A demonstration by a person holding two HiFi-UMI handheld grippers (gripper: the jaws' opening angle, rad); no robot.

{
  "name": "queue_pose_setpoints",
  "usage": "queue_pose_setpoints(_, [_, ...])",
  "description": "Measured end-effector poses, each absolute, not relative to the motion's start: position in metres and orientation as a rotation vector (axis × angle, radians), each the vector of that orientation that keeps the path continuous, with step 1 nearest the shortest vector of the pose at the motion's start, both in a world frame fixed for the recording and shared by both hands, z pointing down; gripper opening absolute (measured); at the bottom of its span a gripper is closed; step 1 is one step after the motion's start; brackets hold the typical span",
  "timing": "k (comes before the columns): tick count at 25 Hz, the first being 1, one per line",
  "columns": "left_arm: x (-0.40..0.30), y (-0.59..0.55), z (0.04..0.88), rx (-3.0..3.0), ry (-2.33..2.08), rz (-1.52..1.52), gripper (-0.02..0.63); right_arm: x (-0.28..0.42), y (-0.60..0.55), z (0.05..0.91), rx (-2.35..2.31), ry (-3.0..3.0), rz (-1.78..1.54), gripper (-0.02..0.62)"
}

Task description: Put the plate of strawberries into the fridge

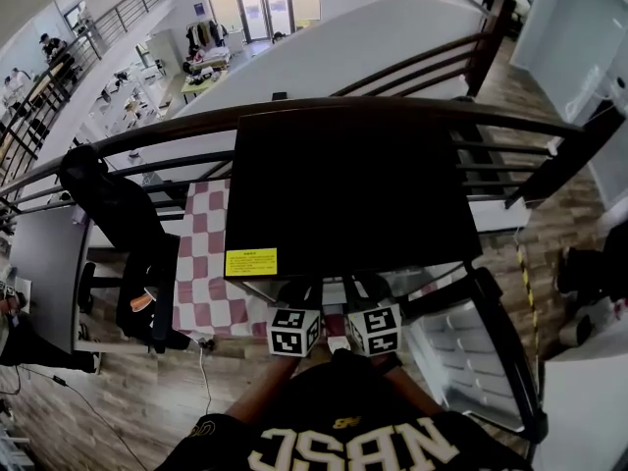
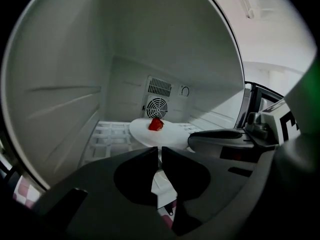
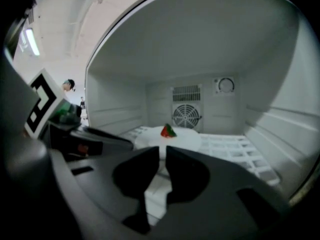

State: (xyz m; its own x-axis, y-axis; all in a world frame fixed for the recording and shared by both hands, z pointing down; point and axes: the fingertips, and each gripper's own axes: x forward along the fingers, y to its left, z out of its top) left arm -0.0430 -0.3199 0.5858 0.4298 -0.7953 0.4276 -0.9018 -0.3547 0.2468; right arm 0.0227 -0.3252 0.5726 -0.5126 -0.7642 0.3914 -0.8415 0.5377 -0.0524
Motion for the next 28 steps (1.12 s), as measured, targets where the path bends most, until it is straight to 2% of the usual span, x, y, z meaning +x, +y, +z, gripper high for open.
queue_pose_setpoints(18, [-0.065,-0.250,0.488,2.434,-1.540,-0.056,0.020,0.022,-0.245,0.487,1.442,-2.634,0.175,0.021])
queue_pose_setpoints(28, [-0.056,-0.202,0.483,2.437,-1.417,-0.151,0.018,0.026,-0.198,0.485,1.458,-2.654,0.177,0.021])
